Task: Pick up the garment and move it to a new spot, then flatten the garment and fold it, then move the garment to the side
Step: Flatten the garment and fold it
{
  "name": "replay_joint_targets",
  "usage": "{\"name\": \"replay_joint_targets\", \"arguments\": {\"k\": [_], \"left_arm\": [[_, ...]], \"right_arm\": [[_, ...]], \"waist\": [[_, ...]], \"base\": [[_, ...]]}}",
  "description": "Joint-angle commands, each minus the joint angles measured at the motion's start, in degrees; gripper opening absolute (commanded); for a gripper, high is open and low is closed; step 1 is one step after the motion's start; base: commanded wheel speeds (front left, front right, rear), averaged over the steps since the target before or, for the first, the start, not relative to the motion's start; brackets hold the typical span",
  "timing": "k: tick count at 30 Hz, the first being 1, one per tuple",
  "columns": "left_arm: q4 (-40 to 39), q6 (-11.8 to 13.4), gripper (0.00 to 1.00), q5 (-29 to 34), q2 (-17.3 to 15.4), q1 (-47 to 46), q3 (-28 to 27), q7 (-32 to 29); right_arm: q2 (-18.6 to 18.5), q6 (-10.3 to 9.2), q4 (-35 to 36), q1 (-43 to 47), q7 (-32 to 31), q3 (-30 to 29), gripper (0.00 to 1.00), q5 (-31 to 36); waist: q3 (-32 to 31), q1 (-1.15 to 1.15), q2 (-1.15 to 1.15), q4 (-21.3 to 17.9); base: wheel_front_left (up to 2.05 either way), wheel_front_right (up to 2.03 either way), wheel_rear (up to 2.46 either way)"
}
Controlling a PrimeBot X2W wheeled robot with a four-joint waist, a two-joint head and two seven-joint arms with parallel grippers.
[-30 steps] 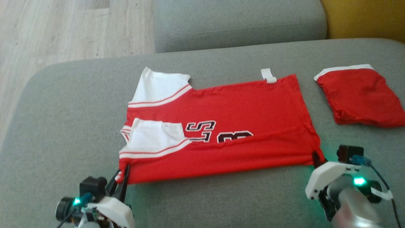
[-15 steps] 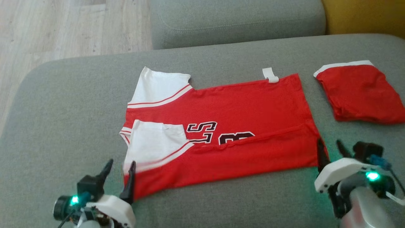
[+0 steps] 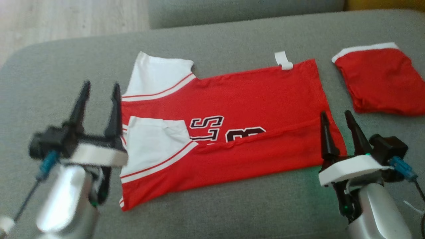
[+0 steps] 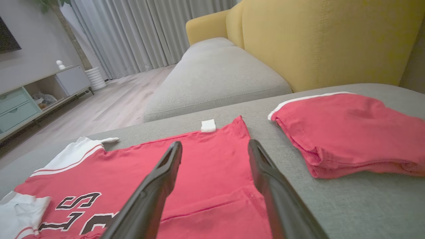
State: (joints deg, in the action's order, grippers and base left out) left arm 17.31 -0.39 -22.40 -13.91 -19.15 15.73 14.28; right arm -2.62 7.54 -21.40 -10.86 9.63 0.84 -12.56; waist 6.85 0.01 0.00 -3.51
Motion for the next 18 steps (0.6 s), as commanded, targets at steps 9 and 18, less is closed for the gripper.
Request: {"name": "replay_joint_targets", "arguments": {"k": [9, 18], "left_arm": [[9.0, -6.6, 1.0, 3.5, -11.9, -24.0, 4.4, -12.3], [18.6, -7.1, 1.0, -7.0, -18.0, -37.5, 15.6, -25.4]], "right_arm": [[-0.3, -0.05, 6.9, -4.3, 2.4, 4.2, 1.0, -1.4], [-0.3, -0.05, 9.6, -6.9, 2.9, 5.9, 1.0, -2.2]], "waist": [[10.7, -0.01, 0.0, -5.6], [18.3, -0.01, 0.0, -8.2]], "base": [[0.0, 0.0, 0.0], [0.0, 0.0, 0.0]]}}
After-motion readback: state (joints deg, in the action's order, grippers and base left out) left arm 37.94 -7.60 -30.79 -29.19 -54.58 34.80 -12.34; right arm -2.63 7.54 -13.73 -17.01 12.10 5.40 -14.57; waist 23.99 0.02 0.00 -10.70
